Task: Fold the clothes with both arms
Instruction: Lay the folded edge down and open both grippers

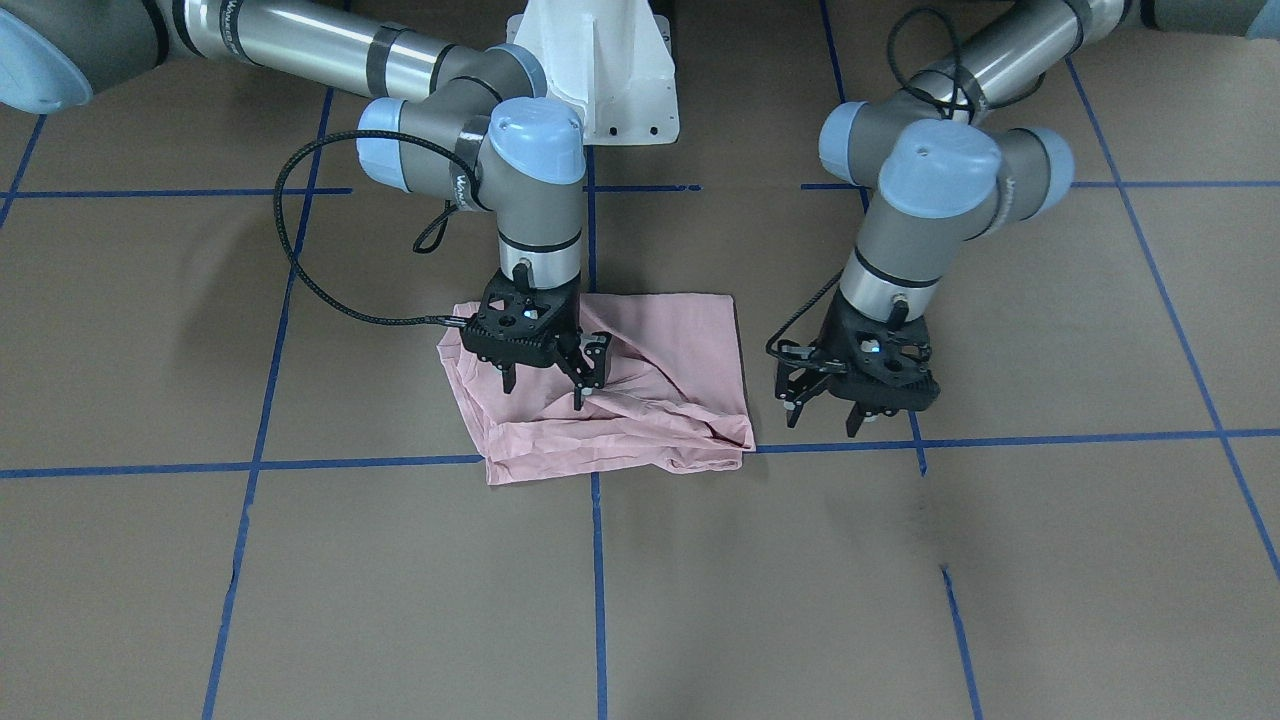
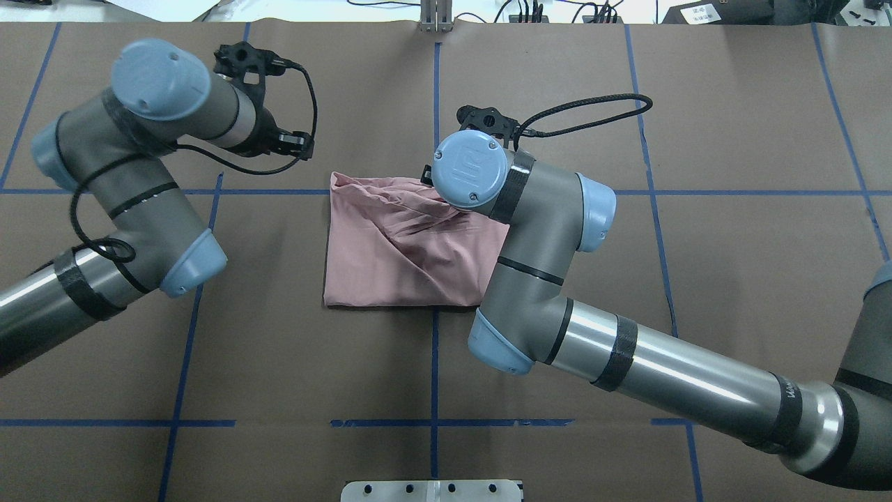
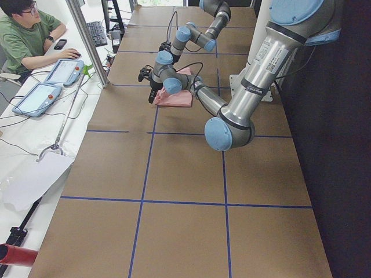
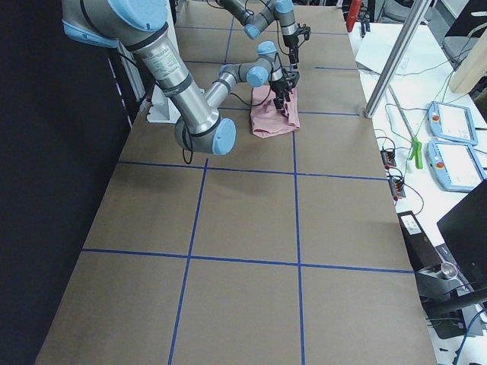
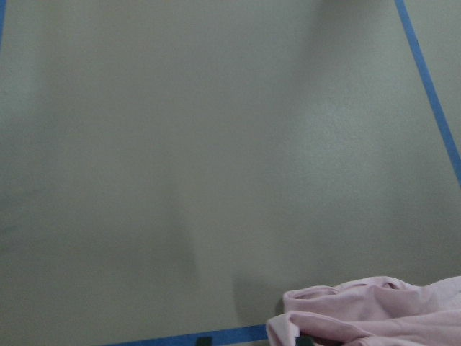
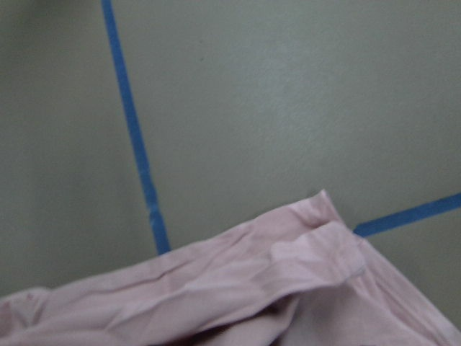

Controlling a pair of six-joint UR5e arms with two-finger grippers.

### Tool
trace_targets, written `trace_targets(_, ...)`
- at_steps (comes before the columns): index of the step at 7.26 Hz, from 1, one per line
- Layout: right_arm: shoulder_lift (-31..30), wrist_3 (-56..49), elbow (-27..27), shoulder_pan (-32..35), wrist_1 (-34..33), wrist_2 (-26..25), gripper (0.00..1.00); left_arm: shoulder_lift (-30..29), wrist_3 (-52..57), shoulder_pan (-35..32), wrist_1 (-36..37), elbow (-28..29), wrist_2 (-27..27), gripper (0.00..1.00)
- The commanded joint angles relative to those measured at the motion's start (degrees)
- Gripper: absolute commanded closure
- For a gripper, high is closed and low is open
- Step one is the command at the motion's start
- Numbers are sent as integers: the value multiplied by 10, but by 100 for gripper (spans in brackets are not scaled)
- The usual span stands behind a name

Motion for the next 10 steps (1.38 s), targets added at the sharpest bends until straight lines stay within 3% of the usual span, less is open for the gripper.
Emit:
trace_targets(1,15,-76,-16,-54,0,-18,0,9,21,-17,-2,-4,-19,0)
trace_targets(2,13,-99,-41,-54,0,-25,0,7,19,-17,-3,-4,-19,0)
trace_targets(6,24,-214,-122,55,-6,-7,0,4,13,-16,-3,-5,-19,0)
trace_targets(7,57,-221,-157,83,-6,23,0,3,-11,-14,-3,-4,-19,0)
trace_targets(9,70,-240,-165,131,-3,109,0,1,-69,25,0,7,-1,0)
trace_targets(10,70,-240,-153,135,-3,120,0,-30,-127,83,6,28,70,0)
